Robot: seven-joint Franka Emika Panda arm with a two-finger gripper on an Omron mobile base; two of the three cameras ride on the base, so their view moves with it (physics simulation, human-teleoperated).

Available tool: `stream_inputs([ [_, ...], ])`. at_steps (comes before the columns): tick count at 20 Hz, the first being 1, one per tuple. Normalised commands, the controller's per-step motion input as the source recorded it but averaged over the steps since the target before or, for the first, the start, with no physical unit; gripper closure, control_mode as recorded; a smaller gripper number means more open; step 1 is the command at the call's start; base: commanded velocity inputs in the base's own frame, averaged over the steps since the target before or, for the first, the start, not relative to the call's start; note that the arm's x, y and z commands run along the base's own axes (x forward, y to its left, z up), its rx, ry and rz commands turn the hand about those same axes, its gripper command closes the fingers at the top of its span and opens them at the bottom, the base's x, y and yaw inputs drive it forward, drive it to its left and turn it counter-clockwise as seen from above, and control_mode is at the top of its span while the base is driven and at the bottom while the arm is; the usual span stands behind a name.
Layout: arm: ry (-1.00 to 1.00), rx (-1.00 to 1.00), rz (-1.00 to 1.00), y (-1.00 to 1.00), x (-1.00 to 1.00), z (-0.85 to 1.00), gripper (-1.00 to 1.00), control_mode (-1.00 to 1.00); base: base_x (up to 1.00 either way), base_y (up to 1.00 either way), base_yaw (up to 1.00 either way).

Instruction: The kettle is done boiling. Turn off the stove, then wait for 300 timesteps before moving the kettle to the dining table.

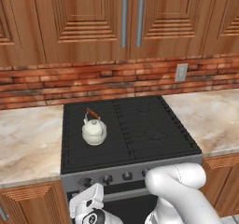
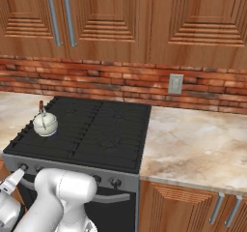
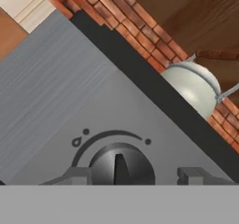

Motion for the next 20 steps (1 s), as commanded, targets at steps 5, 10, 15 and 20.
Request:
stream_inputs([
  [5, 0.00, 0.02, 0.01, -0.20, 0.13, 0.00, -1.00, -1.00, 0.00, 0.00, 0.00],
  [10, 0.00, 0.01, 0.01, -0.14, 0.13, 0.00, 1.00, -1.00, 0.00, 0.00, 0.00],
  [15, 0.00, 0.01, 0.01, -0.06, 0.23, 0.00, 1.00, -1.00, 0.00, 0.00, 0.00],
  [20, 0.01, 0.00, 0.00, -0.02, 0.05, -0.03, 1.00, -1.00, 0.00, 0.00, 0.00],
])
